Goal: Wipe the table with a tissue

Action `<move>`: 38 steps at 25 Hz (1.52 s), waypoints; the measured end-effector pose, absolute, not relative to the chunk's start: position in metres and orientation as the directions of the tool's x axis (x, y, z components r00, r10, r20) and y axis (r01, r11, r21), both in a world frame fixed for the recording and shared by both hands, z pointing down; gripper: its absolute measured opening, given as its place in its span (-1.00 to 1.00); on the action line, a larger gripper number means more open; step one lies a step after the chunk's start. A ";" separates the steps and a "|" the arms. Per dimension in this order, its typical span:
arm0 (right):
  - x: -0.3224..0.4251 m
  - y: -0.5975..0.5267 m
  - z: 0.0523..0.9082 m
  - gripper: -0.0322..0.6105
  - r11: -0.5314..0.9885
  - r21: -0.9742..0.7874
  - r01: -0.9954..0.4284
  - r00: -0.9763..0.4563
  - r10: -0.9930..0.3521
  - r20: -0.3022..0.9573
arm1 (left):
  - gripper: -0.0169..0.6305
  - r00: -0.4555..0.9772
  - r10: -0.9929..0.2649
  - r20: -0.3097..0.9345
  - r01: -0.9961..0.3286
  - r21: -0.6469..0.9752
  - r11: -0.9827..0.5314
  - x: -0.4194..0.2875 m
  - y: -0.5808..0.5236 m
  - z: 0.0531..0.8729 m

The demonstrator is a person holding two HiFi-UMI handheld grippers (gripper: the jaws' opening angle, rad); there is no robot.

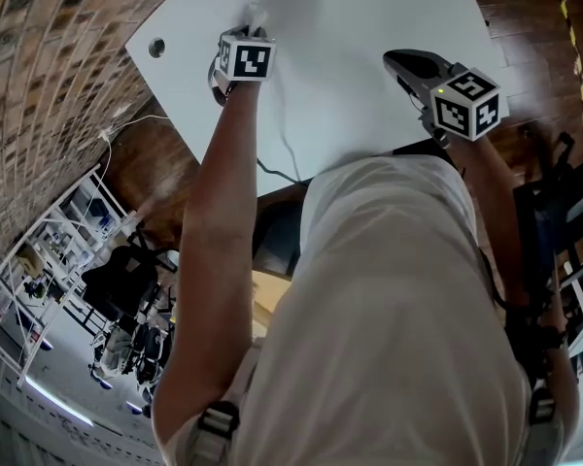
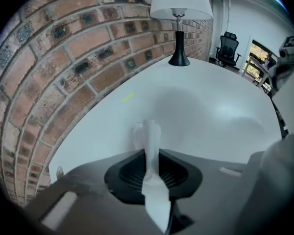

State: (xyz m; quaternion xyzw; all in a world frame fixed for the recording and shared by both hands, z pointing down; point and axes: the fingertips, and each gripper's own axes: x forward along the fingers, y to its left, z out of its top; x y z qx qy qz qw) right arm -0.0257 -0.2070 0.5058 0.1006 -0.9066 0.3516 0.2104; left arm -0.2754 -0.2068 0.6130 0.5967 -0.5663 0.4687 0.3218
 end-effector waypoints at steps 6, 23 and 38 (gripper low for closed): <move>-0.015 -0.210 0.505 -0.87 0.729 -0.603 -0.324 -0.898 -0.036 0.439 | -0.76 -0.051 -0.349 0.936 -0.979 -0.116 -0.168 -0.256 -0.204 0.612; 0.035 -0.245 0.492 -0.87 0.723 -0.615 -0.316 -0.917 -0.066 0.393 | -0.74 0.375 -0.546 0.749 -0.925 0.339 -0.170 -0.070 -0.197 0.569; -0.008 -0.194 0.460 -0.87 0.824 -0.563 -0.069 -0.951 0.117 0.286 | -0.73 0.146 -0.890 0.432 -0.901 0.429 0.061 -0.084 -0.094 0.487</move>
